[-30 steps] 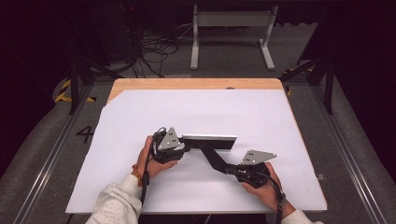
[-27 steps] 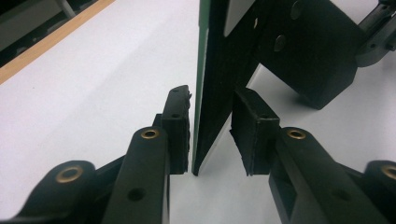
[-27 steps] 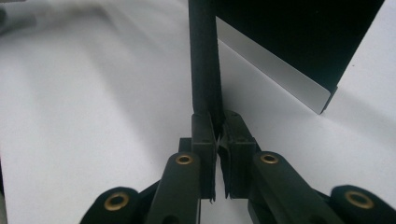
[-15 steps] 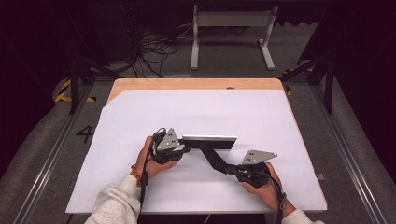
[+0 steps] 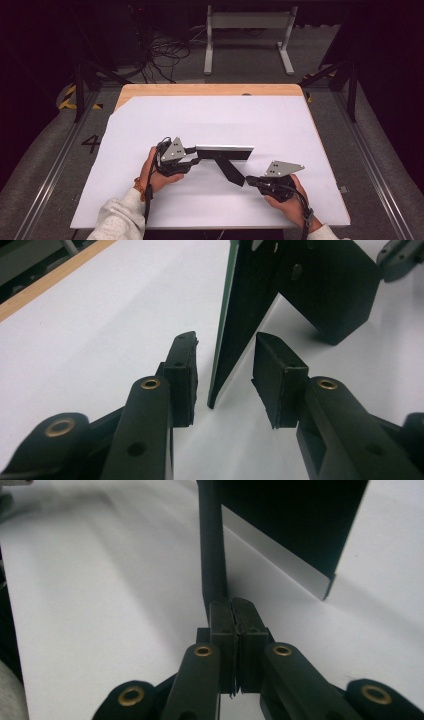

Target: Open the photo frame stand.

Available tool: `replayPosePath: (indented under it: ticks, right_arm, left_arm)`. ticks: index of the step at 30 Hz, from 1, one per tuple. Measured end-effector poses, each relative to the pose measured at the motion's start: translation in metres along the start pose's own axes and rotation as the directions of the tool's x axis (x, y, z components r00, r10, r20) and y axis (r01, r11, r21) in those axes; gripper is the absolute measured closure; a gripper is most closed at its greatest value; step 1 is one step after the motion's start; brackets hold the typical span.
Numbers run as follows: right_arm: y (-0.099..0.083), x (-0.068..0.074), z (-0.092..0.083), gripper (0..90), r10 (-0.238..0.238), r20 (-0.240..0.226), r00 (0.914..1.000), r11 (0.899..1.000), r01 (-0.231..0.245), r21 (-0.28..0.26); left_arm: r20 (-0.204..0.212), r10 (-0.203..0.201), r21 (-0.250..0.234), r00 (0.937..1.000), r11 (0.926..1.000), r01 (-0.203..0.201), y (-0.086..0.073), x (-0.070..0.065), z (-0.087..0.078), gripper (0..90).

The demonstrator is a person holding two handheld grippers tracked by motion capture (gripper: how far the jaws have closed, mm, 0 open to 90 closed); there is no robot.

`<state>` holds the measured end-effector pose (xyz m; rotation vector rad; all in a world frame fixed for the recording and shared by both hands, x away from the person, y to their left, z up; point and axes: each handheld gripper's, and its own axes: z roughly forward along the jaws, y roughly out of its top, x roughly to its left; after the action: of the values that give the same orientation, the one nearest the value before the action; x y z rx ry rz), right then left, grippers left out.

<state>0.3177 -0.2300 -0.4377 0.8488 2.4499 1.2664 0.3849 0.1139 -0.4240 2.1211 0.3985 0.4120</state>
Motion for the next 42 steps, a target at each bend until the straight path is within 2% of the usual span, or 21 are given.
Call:
replayPosePath:
  ticks: [8, 20, 24, 31, 42]
  right_arm:
    - [0.001, -0.001, -0.012, 89.6, -0.011, 0.026, 0.9996, 1.0, 0.011, -0.022]
    - [0.0, -0.007, -0.016, 89.8, -0.009, 0.069, 0.9976, 0.999, 0.011, -0.03]
    - [0.0, -0.006, -0.015, 89.6, -0.016, 0.079, 0.9968, 0.999, 0.018, -0.026]
    - [0.0, -0.007, -0.016, 88.9, -0.017, 0.088, 0.9959, 0.999, 0.019, -0.029]
    - [0.001, -0.007, -0.017, 87.8, -0.014, 0.102, 0.9947, 0.999, 0.018, -0.037]
  left_arm:
    - [0.002, 0.007, -0.01, 1.0, 0.9999, -0.007, 0.0, -0.004, -0.017, 61.9]
    - [-0.013, -0.001, 0.029, 0.9999, 0.9996, 0.001, -0.013, -0.014, -0.03, 56.0]
    - [-0.012, -0.021, 0.035, 0.9997, 0.9992, 0.021, -0.019, -0.018, -0.035, 52.2]
    - [-0.012, -0.033, 0.062, 0.9994, 0.9975, 0.034, -0.029, -0.022, -0.041, 49.1]
    - [-0.029, -0.054, 0.07, 0.9981, 0.996, 0.056, -0.041, -0.028, -0.052, 43.6]
